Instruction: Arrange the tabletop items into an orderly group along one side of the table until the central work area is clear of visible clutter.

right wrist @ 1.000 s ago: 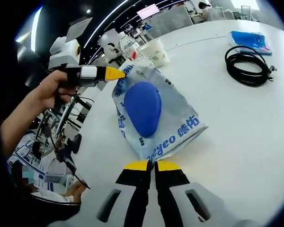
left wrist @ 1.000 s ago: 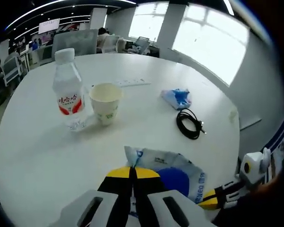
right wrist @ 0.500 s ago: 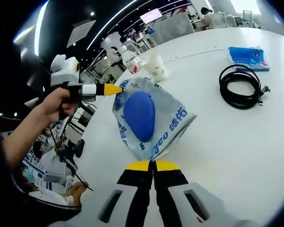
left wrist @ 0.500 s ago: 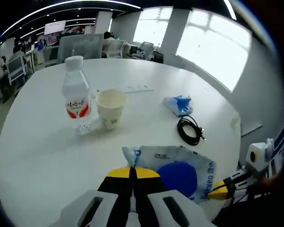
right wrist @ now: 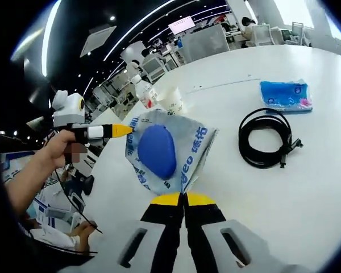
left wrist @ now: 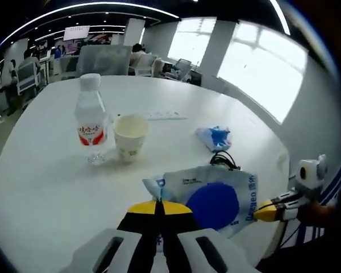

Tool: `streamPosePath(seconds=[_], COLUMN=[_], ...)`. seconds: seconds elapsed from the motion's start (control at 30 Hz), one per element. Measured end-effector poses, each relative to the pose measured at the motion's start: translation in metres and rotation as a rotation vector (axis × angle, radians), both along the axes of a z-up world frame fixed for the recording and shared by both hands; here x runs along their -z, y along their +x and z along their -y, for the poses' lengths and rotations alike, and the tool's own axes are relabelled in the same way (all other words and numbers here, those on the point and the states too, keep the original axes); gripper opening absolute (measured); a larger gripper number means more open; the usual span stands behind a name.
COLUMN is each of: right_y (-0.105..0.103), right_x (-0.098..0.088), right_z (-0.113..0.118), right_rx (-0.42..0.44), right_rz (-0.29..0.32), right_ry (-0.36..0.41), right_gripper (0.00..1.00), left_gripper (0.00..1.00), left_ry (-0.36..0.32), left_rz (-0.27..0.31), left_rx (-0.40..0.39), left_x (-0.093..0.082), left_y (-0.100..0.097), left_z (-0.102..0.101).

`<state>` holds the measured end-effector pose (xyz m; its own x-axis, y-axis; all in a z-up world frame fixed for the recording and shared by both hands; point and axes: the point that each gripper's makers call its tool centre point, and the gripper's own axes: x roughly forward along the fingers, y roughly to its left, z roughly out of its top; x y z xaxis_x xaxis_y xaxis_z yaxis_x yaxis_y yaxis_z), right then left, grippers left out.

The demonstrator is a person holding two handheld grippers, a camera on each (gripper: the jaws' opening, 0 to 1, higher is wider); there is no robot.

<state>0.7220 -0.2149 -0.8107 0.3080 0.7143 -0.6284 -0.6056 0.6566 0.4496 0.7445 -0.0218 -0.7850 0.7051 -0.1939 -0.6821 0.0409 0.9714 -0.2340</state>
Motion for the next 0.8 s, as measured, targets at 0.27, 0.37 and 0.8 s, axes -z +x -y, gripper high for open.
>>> streamPosePath(seconds=[0.27, 0.37, 0.8], right_y=[0.027, 0.039, 0.084], right_x=[-0.007, -0.009, -0.023], right_z=[0.013, 0.017, 0.029], right_rx=[-0.005, -0.004, 0.004], right_rz=[0.027, 0.035, 0.074], right_ry=[-0.025, -0.031, -0.036], right_gripper=[0.00, 0.00, 0.00], left_gripper=[0.00, 0.00, 0.00], left_ry=[-0.003, -0.007, -0.028], left_rz=[0.012, 0.017, 0.049], left_rx=[-0.022, -0.031, -0.057], left_x=[-0.003, -0.004, -0.017], left_y=[0.012, 0.019, 0.055], left_z=[0.011, 0.014, 0.026])
